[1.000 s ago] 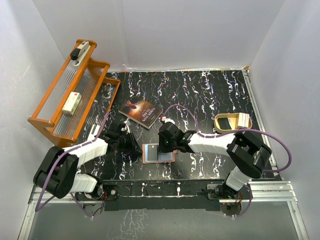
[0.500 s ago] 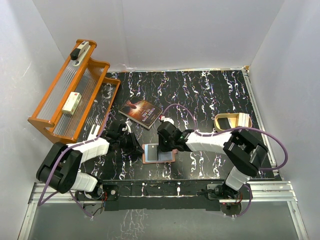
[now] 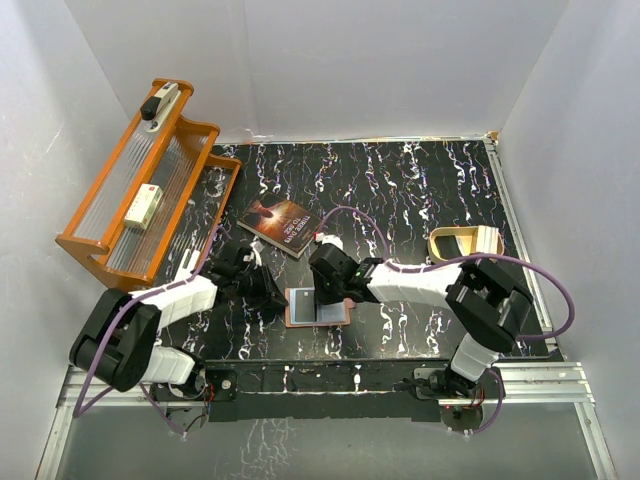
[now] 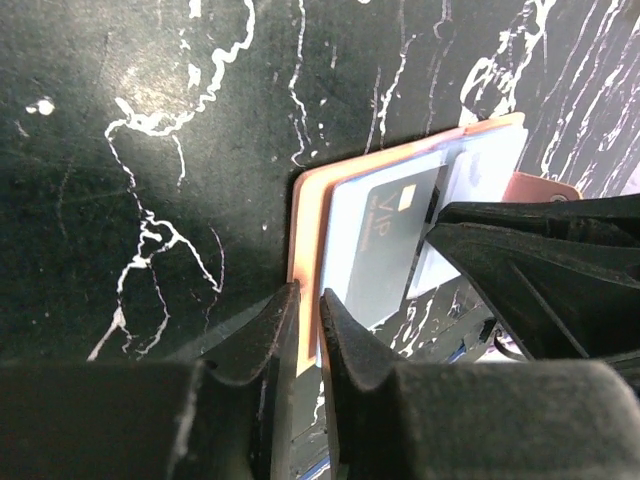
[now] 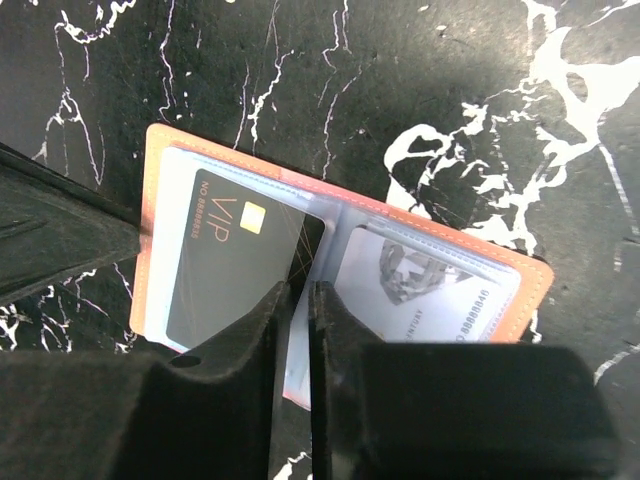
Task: Put the credit cards into the card holder
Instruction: Insert the credit card into the card holder, then pick up the credit card from the storage box.
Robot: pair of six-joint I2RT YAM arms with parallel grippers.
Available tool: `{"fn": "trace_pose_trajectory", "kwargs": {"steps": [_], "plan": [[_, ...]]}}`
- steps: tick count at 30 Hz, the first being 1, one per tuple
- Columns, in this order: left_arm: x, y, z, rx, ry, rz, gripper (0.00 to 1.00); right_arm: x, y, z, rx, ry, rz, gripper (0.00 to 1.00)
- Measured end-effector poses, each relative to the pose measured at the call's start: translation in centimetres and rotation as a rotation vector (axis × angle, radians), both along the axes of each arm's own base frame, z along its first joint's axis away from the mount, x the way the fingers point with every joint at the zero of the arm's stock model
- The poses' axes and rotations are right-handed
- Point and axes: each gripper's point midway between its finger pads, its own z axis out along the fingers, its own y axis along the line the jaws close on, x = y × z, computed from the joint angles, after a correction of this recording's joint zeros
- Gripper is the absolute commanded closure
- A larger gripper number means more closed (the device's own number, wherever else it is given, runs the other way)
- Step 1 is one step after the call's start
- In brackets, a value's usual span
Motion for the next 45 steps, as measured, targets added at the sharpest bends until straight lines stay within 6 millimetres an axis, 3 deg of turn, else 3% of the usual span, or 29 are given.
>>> {"fn": "trace_pose_trajectory", "kwargs": {"steps": [4, 9, 12, 15, 21, 27, 32, 37, 45], "plan": [[0.2, 0.3, 1.1, 0.016, -0.023, -0.002, 0.61, 0.6, -1.0, 1.2, -0.045, -0.047, -0.002, 0.76], [1.6, 0.1, 4.4, 0.015, -0.110, -0.007, 0.45, 2.5, -3.1, 5.2, -0.089, -0.164, -0.032, 0.65], [2.2, 0.1, 6.6, 0.011, -0.170, -0.016, 0.22, 4.5, -5.0, 7.9, -0.120, -0.241, -0.074, 0.61], [2.5, 0.2, 8.6, 0.008, -0.225, -0.030, 0.03, 7.4, -8.3, 9.9, -0.177, -0.297, -0.152, 0.58], [1.8, 0.8, 10.0, 0.027, -0.273, -0.077, 0.01, 12.1, -17.2, 10.9, -0.359, -0.329, -0.324, 0.53], [0.7, 1.6, 9.9, 0.061, -0.286, -0.125, 0.02, 14.5, -24.7, 11.6, -0.522, -0.320, -0.431, 0.53], [0.5, 1.7, 10.4, 0.060, -0.316, -0.143, 0.01, 15.9, -30.3, 10.8, -0.635, -0.236, -0.505, 0.52], [0.2, 1.9, 10.1, 0.072, -0.305, -0.158, 0.02, 15.4, -34.4, 9.1, -0.728, -0.146, -0.561, 0.50], [0.0, 2.1, 10.0, 0.081, -0.306, -0.160, 0.02, 15.2, -37.9, 6.6, -0.854, -0.042, -0.610, 0.47]]}}
